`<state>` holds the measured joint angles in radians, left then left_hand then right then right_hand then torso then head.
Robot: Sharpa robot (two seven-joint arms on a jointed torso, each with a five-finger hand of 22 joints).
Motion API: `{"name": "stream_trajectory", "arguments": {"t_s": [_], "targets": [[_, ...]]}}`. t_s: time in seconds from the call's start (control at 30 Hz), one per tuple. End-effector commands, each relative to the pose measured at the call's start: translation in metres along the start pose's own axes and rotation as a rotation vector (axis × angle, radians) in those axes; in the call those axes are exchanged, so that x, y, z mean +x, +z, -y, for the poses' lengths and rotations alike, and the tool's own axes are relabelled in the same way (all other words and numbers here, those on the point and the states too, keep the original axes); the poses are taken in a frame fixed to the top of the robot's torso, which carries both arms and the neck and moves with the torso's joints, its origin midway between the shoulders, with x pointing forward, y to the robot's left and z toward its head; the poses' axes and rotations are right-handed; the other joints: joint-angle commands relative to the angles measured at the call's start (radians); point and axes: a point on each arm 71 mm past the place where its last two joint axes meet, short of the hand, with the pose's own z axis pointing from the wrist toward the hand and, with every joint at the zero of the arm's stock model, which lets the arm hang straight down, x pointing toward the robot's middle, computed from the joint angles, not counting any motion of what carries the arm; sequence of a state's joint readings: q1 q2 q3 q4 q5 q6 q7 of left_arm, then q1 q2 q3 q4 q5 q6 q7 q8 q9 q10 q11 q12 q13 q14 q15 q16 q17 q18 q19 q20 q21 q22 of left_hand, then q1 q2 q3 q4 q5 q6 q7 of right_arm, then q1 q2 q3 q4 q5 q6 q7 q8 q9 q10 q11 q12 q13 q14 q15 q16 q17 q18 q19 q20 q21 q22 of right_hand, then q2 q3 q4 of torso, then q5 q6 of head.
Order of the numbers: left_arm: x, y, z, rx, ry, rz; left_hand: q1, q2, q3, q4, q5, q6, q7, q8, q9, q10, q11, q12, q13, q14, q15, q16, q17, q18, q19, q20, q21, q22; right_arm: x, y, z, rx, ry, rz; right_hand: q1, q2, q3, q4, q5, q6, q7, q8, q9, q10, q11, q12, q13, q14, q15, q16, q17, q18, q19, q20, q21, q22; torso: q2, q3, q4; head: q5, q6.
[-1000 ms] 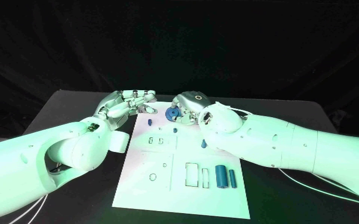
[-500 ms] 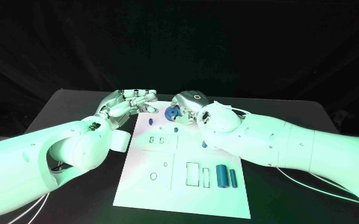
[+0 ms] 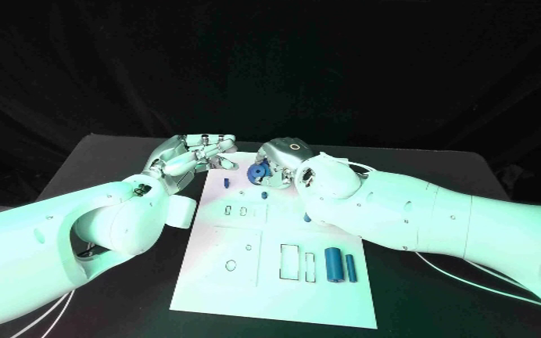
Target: Assemble the parts on the task board
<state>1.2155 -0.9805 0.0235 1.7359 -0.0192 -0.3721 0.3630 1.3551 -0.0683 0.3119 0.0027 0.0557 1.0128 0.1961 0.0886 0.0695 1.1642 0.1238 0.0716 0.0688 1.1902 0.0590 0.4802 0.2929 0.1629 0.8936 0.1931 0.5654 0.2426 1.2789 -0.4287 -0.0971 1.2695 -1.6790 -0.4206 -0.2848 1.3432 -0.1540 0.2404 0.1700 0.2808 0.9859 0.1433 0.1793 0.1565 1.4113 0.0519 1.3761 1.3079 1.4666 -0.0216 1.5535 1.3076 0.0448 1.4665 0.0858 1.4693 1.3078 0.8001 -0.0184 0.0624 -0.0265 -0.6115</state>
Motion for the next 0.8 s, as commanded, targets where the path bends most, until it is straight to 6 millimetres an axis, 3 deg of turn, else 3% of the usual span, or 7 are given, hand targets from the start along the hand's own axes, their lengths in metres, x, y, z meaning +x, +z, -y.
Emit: {"name": "stream_trajectory", "arguments": {"t_s": [0.03, 0.23, 0.37, 0.8], "targets": [[0.002, 0.0, 0.001, 0.005, -0.007, -0.014, 0.003, -0.001, 0.002, -0.002, 0.001, 0.002, 0.004, -0.006, 0.001, 0.002, 0.006, -0.004, 0.001, -0.005, 0.002, 0.006, 0.001, 0.018, -0.007, 0.0, 0.003, 0.001, 0.003, -0.001, 0.0, 0.0, -0.014, -0.027, -0.012, -0.004, -0.006, 0.0, -0.003, -0.01, 0.0, -0.013, -0.002, -0.006, 0.007, -0.007, 0.07, 0.098, 0.009, 0.007, 0.237, -0.012, 0.022, 0.008, -0.004, 0.141, 0.0, 0.0001, 0.0002, 0.0, 0.001], [0.002, 0.0, 0.001, 0.005, -0.006, -0.012, 0.003, -0.001, 0.002, -0.002, 0.001, 0.002, 0.004, -0.006, 0.001, 0.002, 0.006, -0.004, 0.001, -0.005, 0.002, 0.006, 0.001, 0.018, -0.007, 0.0, 0.003, 0.001, 0.003, 0.0, 0.003, 0.008, -0.01, -0.028, -0.038, -0.013, -0.025, 0.015, -0.033, -0.068, 0.018, -0.063, -0.019, -0.017, 0.024, -0.018, 0.06, 0.1, 0.023, 0.009, 0.244, -0.012, 0.021, 0.019, -0.006, 0.141, 0.0, 0.0002, 0.0009, -0.001, 0.002], [0.001, 0.0, 0.001, 0.004, -0.006, -0.011, 0.002, -0.001, 0.002, -0.002, 0.001, 0.002, 0.005, -0.007, 0.001, 0.002, 0.006, -0.005, 0.001, -0.006, 0.002, 0.007, 0.002, 0.018, -0.008, 0.001, 0.004, 0.002, 0.004, 0.0, 0.004, 0.018, -0.007, -0.038, -0.082, -0.016, -0.055, 0.058, -0.058, -0.066, 0.023, -0.08, -0.022, -0.019, 0.029, -0.017, 0.06, 0.102, 0.029, 0.013, 0.252, -0.012, 0.022, 0.026, -0.006, 0.142, 0.0, 0.0004, 0.0001, -0.001, 0.002], [0.001, 0.0, 0.001, 0.003, -0.005, -0.01, 0.002, -0.001, 0.002, -0.002, 0.001, 0.002, 0.005, -0.007, 0.001, 0.002, 0.006, -0.005, 0.001, -0.006, 0.002, 0.007, 0.002, 0.018, -0.008, 0.001, 0.004, 0.002, 0.004, -0.001, 0.011, 0.043, -0.012, -0.05, -0.086, -0.007, -0.058, 0.079, -0.048, -0.053, 0.021, -0.085, -0.021, -0.015, 0.029, -0.011, 0.066, 0.104, 0.029, 0.017, 0.261, -0.013, 0.025, 0.028, -0.003, 0.147, 0.0, 0.0003, 0.0009, -0.005, 0.004]]}}
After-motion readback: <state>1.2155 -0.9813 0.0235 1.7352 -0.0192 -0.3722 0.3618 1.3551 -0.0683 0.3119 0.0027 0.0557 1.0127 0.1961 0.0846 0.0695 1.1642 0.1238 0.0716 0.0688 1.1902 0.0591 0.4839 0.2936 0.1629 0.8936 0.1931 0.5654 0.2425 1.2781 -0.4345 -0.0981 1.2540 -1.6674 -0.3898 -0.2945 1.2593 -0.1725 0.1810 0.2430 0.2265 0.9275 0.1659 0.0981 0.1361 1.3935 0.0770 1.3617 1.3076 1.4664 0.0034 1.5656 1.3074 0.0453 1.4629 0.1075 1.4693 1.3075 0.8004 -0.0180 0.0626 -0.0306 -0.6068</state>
